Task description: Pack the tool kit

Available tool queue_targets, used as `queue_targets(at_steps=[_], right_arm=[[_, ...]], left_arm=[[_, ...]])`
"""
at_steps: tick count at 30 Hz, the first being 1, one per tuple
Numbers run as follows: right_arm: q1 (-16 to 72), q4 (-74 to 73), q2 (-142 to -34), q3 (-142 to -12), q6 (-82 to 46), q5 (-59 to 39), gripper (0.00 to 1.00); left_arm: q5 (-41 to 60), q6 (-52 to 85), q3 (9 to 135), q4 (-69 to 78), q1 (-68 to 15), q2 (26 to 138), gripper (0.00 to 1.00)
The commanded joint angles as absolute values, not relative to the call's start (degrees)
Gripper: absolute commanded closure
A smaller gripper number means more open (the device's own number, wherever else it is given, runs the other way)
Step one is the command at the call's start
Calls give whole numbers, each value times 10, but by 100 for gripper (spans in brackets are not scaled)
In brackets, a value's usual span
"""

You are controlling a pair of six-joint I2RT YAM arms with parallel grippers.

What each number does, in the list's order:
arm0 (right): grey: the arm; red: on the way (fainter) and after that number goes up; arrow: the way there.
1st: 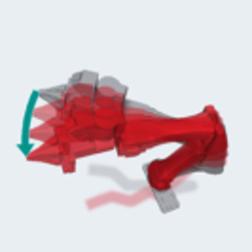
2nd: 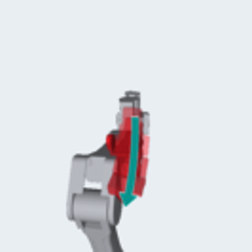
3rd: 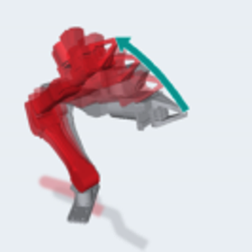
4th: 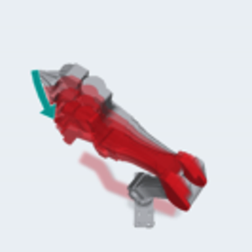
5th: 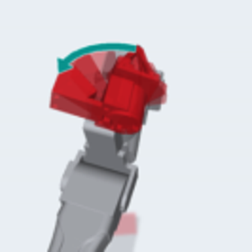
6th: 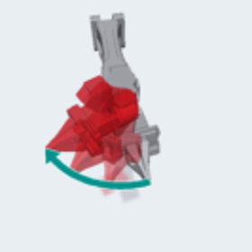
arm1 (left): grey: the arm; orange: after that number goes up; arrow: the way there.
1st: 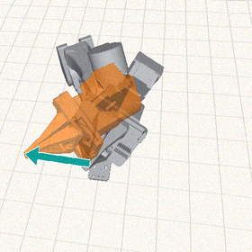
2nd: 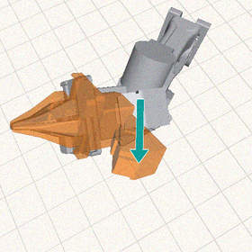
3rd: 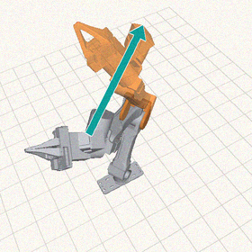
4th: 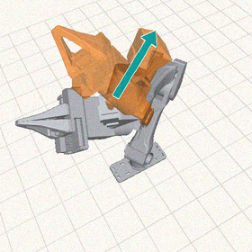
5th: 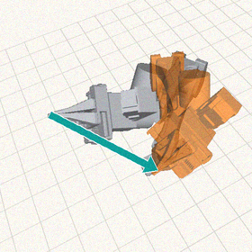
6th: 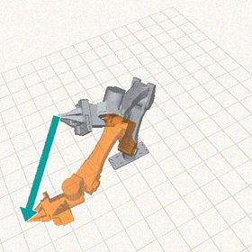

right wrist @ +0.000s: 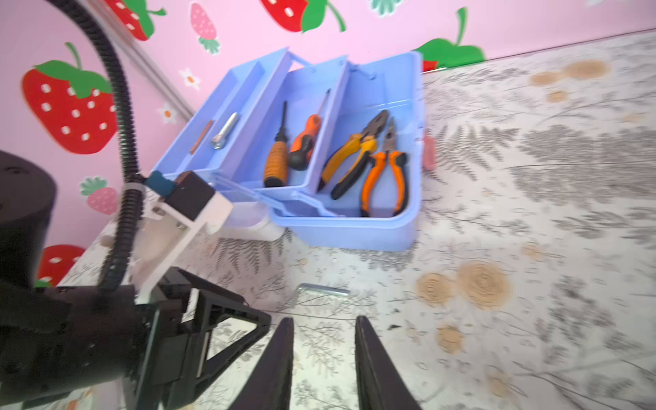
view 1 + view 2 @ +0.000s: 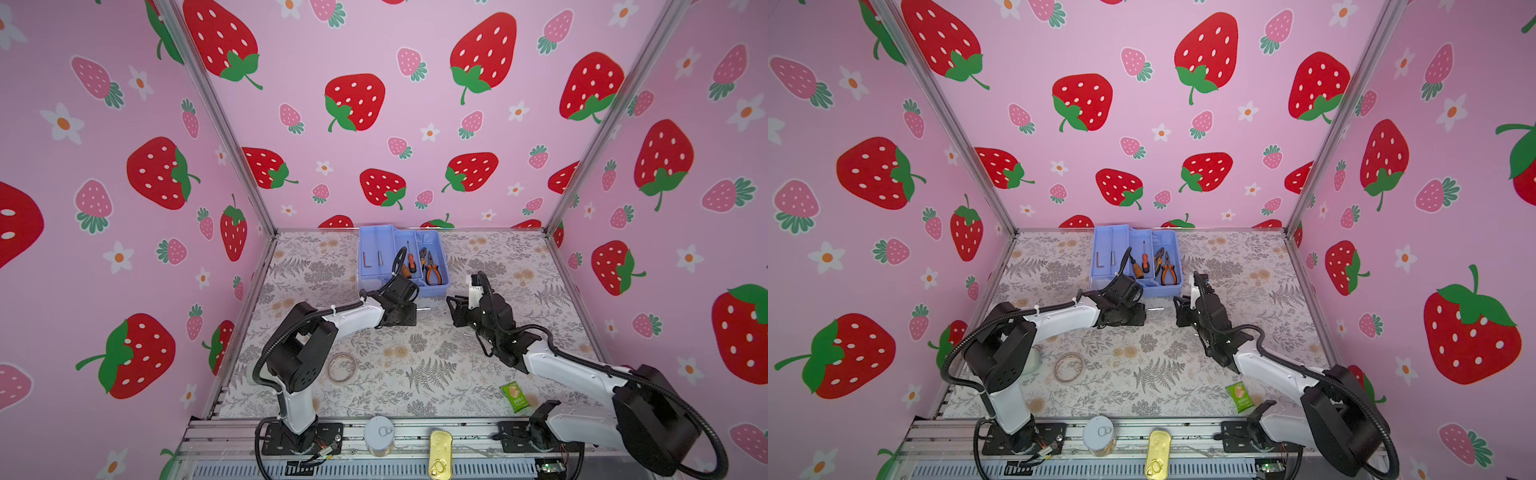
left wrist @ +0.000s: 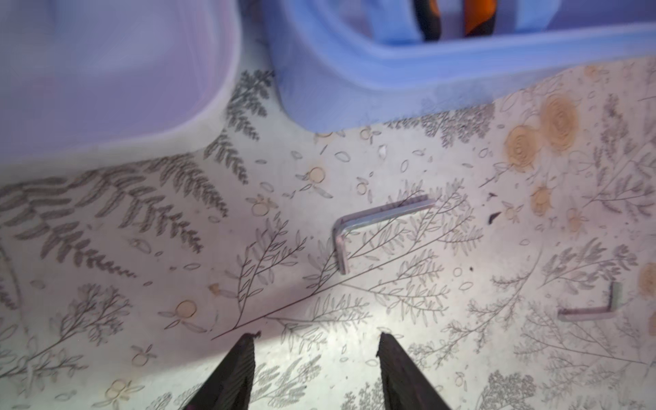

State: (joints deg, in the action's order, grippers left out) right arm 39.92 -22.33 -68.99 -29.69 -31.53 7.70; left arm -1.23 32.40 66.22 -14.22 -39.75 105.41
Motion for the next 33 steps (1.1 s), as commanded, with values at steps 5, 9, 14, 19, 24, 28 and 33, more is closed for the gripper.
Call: queue_targets(at_steps=[5, 9, 14, 19, 24, 28, 33], right_arm=[[346, -149, -636, -236, -314, 112, 67], [328, -147, -633, -227, -318, 92, 67], [313, -143, -637, -229, -316, 76, 67], [303, -143, -641, -228, -316, 65, 67], [295, -143, -649, -228, -317, 56, 67], [291, -143, -652, -228, -317, 52, 67], [285, -143, -651, -225, -317, 48, 67]], left_arm=[[-91, 264, 744, -133, -432, 1113, 42], [-83, 251, 768, -135, -435, 1148, 44], [-91, 239, 800, -151, -436, 1186, 45], [-88, 231, 824, -165, -436, 1206, 48], [-71, 234, 829, -165, -439, 1211, 55], [-69, 232, 832, -172, -445, 1213, 68], [-74, 232, 827, -183, -452, 1210, 85]])
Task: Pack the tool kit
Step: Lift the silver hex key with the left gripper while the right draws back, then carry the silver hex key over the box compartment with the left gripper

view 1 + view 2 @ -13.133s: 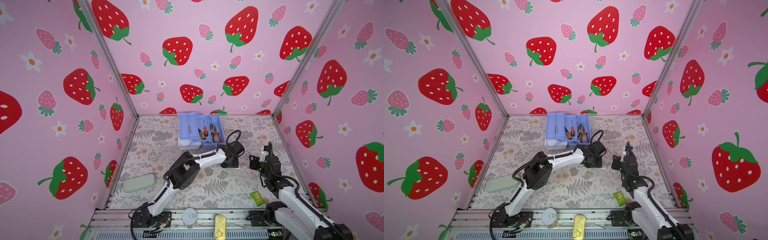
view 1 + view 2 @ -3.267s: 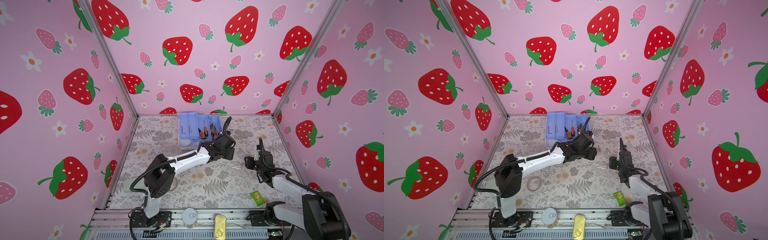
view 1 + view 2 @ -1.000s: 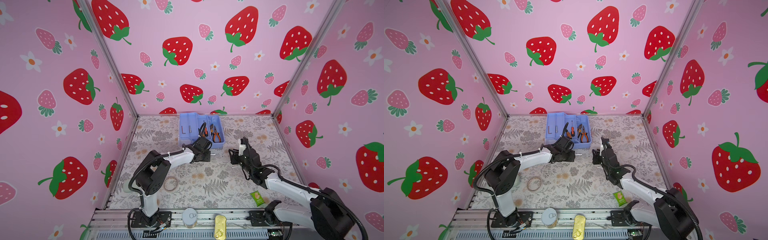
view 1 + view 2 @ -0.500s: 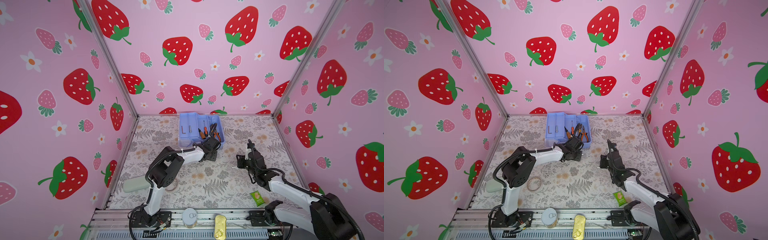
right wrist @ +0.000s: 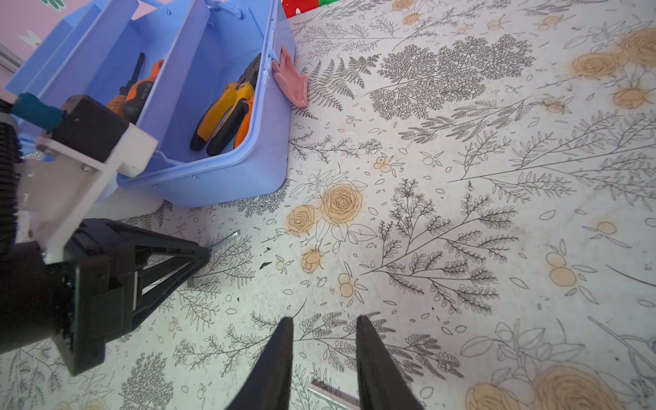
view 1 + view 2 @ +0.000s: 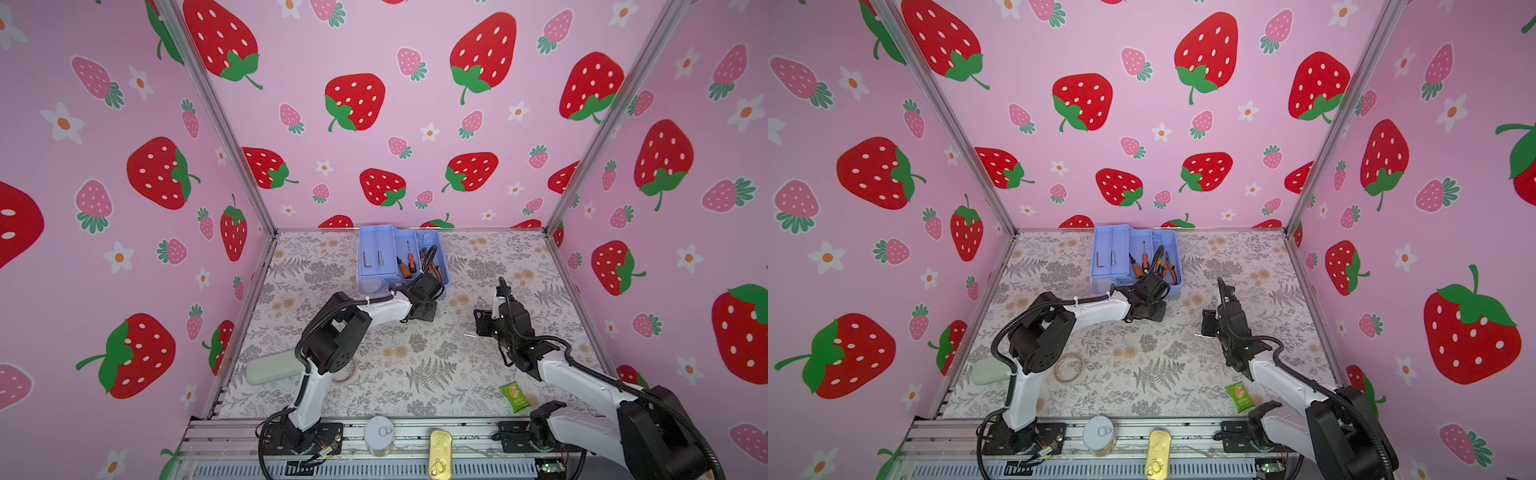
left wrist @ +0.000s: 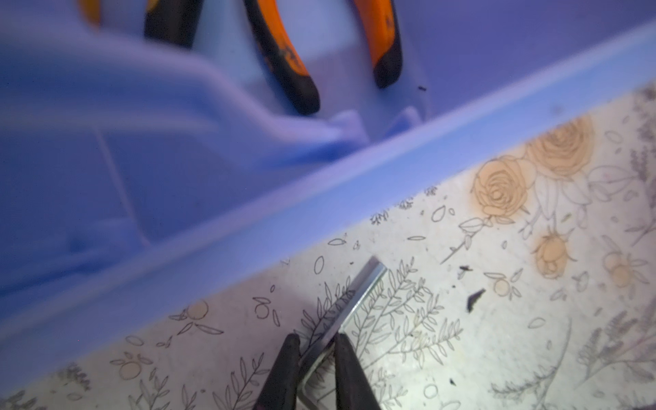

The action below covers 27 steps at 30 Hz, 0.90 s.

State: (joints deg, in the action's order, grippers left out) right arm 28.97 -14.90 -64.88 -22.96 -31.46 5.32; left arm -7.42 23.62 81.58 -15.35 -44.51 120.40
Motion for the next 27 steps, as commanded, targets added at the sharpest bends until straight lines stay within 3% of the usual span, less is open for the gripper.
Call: queue_targets(at_steps=[1, 4, 13, 19, 21, 27], right_arm=[[284, -143, -650, -225, -317, 47, 67], [280, -143, -647, -222, -319, 44, 67], [268, -141, -638, -211, -319, 37, 67], [262, -140, -629, -203, -319, 35, 67], [259, -140, -628, -202, -319, 34, 67], [253, -140, -630, -202, -313, 33, 67]], left_arm=[[-74, 232, 825, -184, -453, 1208, 88], [-74, 235, 815, -188, -456, 1199, 100], [-78, 251, 768, -210, -461, 1090, 100], [-161, 239, 760, -250, -454, 982, 100], [-198, 248, 764, -270, -435, 959, 100], [-176, 263, 769, -256, -339, 928, 100]])
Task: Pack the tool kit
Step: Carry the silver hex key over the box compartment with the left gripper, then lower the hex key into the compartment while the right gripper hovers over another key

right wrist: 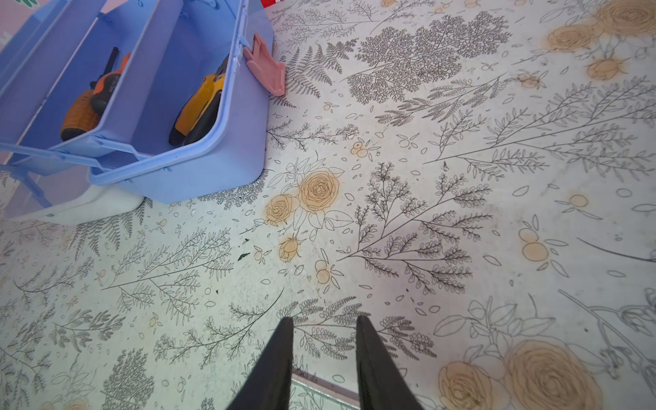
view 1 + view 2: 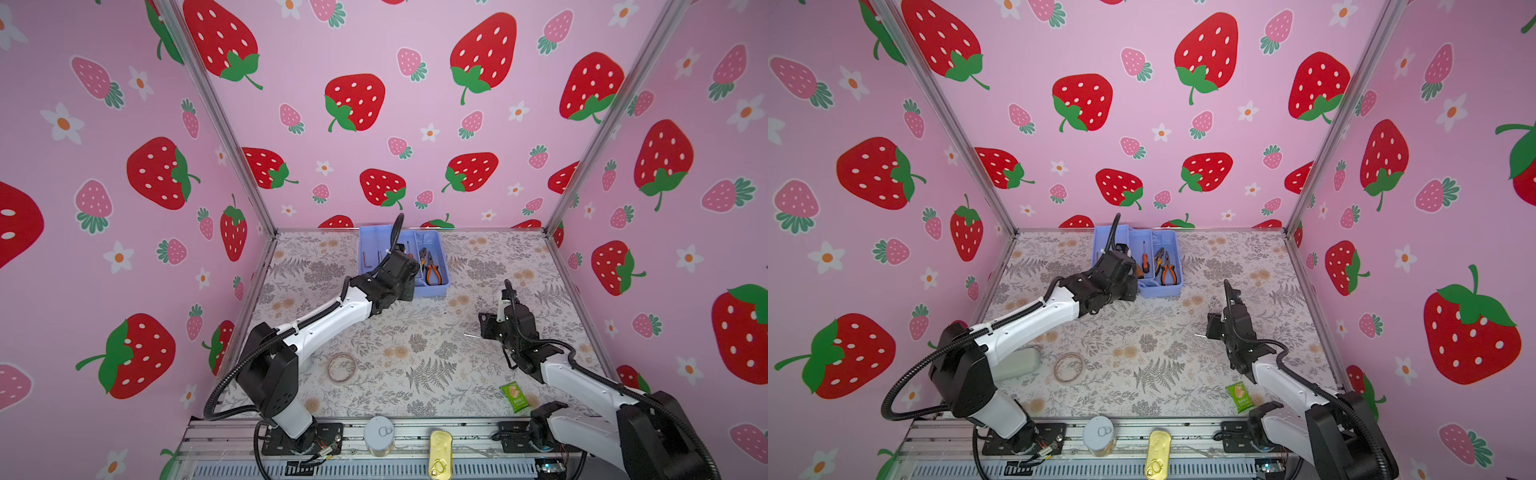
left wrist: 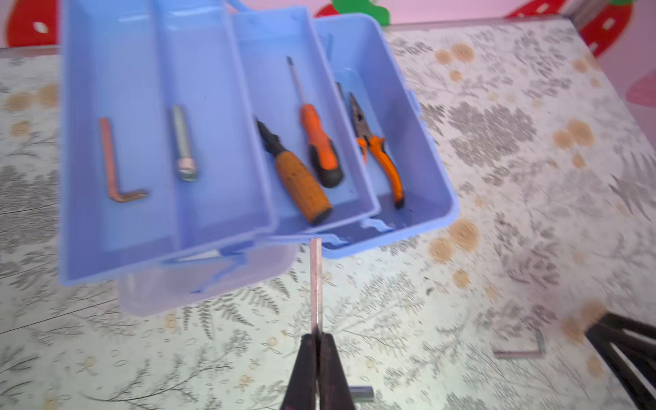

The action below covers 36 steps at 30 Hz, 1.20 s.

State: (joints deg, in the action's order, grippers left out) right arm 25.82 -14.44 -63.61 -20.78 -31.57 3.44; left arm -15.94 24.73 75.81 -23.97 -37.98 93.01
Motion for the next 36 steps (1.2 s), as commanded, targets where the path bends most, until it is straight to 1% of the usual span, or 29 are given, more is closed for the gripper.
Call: queue_targets(at_steps=[1, 5, 10, 14, 19, 23, 24, 25, 26, 28, 30, 36], right_arm=[[252, -140, -632, -202, -313, 32, 67], [248, -142, -646, -203, -311, 31, 67], [244, -146, -659, -205, -309, 29, 67], [241, -149, -668, -204, -309, 27, 67], [237, -154, -680, -206, -308, 25, 68], [235, -161, -694, -208, -308, 22, 68], [234, -162, -699, -210, -308, 20, 68], [234, -162, -703, -212, -308, 17, 68], [234, -162, -707, -214, -308, 14, 68], [234, -160, -712, -217, -306, 10, 68], [233, -155, -712, -219, -304, 11, 68], [233, -125, -696, -218, -300, 28, 67]], left_arm=[[-174, 264, 773, -253, -324, 930, 100], [-156, 260, 815, -249, -266, 969, 100], [-111, 257, 873, -246, -219, 1032, 100], [-99, 237, 915, -234, -208, 1074, 100], [-116, 221, 1008, -288, -197, 1145, 100], [-100, 212, 1039, -294, -197, 1175, 100], [-101, 212, 1043, -294, -197, 1179, 96], [-102, 211, 1046, -294, -196, 1182, 89], [-106, 210, 1048, -295, -196, 1184, 85], [-115, 206, 1053, -297, -197, 1186, 79], [-122, 201, 1055, -299, -197, 1186, 77], [-124, 199, 1043, -300, -197, 1165, 75]])
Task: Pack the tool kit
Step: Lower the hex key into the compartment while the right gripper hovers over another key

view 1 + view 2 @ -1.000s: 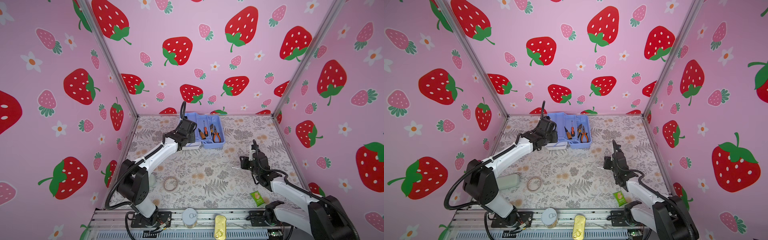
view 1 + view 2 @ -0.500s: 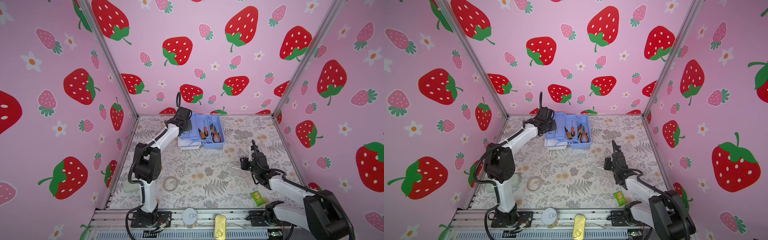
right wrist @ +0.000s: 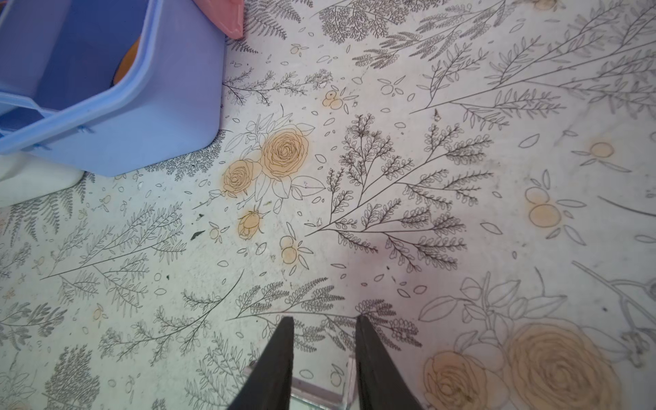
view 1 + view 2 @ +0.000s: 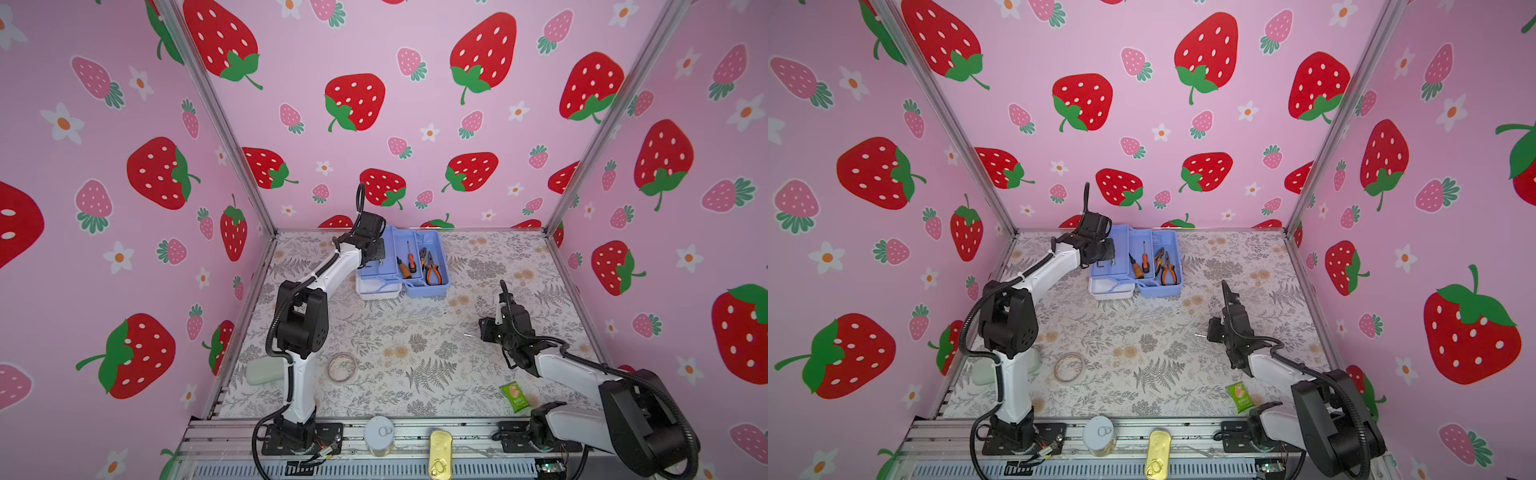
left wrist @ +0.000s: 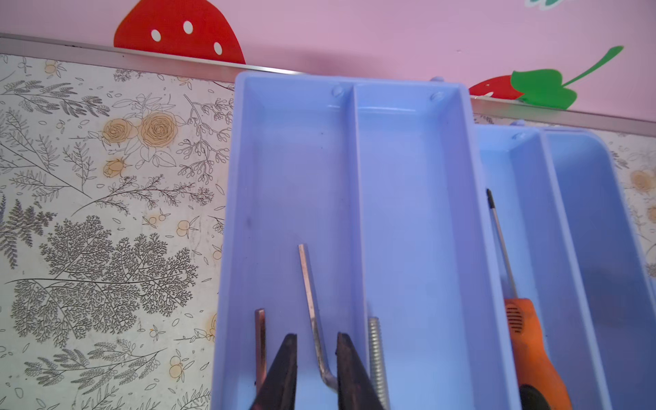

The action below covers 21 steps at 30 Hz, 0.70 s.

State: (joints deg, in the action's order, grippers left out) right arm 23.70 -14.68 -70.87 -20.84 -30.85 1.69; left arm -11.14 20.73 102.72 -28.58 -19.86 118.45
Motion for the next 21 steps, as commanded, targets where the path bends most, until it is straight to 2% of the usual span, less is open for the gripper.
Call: queue_targets(at_steps=[1, 5, 14, 21], right_arm=[[233, -111, -691, -218, -302, 36, 67], [233, -61, -667, -212, -308, 57, 64], [232, 6, -595, -175, -327, 90, 60], [232, -14, -630, -188, -331, 56, 59]], left_arm=[[-121, 202, 1035, -297, -197, 1156, 74], [-113, 201, 999, -269, -203, 1124, 70], [-113, 199, 1018, -284, -207, 1131, 70], [-111, 193, 1058, -307, -207, 1170, 69]])
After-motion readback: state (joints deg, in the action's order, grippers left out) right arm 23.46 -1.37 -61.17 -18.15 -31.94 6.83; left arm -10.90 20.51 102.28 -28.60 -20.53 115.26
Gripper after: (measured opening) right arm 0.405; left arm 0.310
